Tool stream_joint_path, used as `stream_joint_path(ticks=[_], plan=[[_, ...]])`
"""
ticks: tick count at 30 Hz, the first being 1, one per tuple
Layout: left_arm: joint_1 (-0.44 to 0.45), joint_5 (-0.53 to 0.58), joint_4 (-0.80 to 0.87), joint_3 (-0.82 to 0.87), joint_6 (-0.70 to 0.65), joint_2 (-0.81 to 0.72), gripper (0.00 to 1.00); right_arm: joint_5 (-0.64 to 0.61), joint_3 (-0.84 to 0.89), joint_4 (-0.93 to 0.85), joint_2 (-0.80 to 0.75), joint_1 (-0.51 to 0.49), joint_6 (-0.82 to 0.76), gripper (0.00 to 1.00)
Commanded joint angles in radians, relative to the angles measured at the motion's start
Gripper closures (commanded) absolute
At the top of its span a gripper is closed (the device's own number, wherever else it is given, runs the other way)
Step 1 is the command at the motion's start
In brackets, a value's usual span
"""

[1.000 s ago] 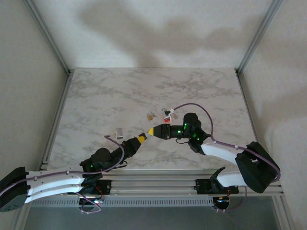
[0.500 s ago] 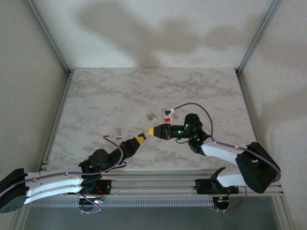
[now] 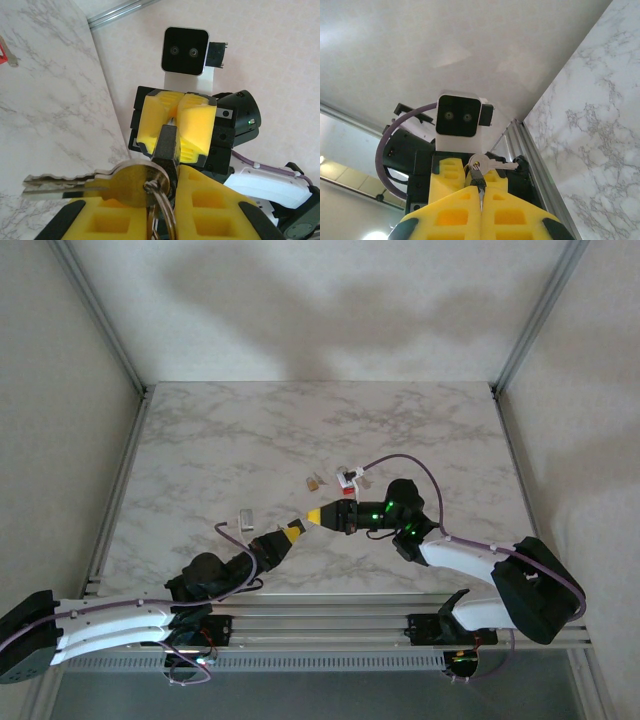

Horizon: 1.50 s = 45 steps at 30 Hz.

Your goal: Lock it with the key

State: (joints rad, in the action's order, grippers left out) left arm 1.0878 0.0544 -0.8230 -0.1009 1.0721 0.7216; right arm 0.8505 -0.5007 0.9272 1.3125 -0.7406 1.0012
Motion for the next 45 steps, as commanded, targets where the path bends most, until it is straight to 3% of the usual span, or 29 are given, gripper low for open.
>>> stream_joint_path(ticks=[1,45], plan=[[0.008,-0.075,-0.111,-0.018,-0.03,0.005,1.0,0.043,-0.005,-0.005,-0.017,-0.045,-0.041,1.0],[0.015,-0.065,-0.208,-0.052,-0.045,0.076,1.0,0.049,-0.046,-0.082,0.005,-0.111,-0.095,1.0]])
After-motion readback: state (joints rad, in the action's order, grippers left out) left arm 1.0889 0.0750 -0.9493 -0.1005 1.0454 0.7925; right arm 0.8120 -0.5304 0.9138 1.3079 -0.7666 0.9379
